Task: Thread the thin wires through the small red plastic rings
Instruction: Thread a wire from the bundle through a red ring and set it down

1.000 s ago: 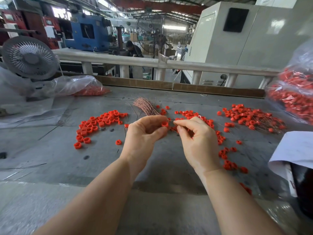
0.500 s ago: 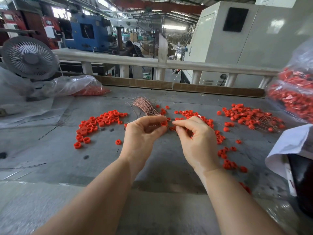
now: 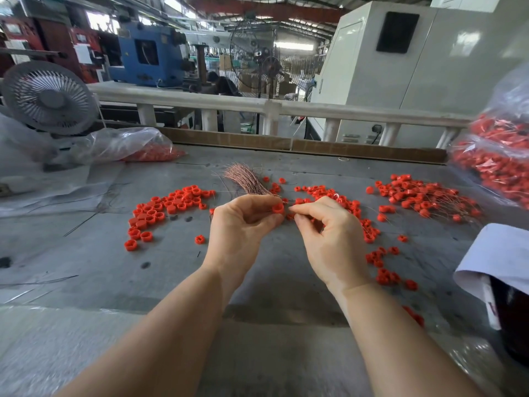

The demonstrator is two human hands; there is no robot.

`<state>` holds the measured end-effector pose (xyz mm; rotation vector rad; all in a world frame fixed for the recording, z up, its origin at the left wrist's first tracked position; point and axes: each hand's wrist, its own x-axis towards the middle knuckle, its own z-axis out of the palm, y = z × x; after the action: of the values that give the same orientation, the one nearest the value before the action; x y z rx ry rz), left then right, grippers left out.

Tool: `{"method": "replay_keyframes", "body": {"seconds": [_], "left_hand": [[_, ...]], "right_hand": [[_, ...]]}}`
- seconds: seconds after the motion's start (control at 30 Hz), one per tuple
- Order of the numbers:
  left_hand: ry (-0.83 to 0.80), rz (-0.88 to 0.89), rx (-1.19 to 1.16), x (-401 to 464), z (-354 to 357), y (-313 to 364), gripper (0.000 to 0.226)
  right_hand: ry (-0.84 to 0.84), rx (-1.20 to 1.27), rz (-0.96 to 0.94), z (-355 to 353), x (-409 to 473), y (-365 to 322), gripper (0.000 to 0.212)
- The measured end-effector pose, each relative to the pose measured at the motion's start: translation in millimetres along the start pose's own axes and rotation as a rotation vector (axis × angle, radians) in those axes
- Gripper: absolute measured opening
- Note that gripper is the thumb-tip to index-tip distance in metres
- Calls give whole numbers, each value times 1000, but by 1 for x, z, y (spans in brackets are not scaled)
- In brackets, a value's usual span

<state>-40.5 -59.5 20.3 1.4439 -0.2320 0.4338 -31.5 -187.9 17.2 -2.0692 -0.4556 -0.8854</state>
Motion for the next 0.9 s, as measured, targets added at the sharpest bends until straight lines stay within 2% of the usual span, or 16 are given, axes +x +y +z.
{"method": "replay_keyframes", "body": {"seconds": [0.53, 0.9], "left_hand": [[18, 28, 21, 0, 0, 0, 31], [17, -83, -102, 0, -1, 4, 24]], "right_hand": [[-21, -15, 21, 0, 0, 0, 10], [-20, -61, 29, -2, 0, 1, 12]]}}
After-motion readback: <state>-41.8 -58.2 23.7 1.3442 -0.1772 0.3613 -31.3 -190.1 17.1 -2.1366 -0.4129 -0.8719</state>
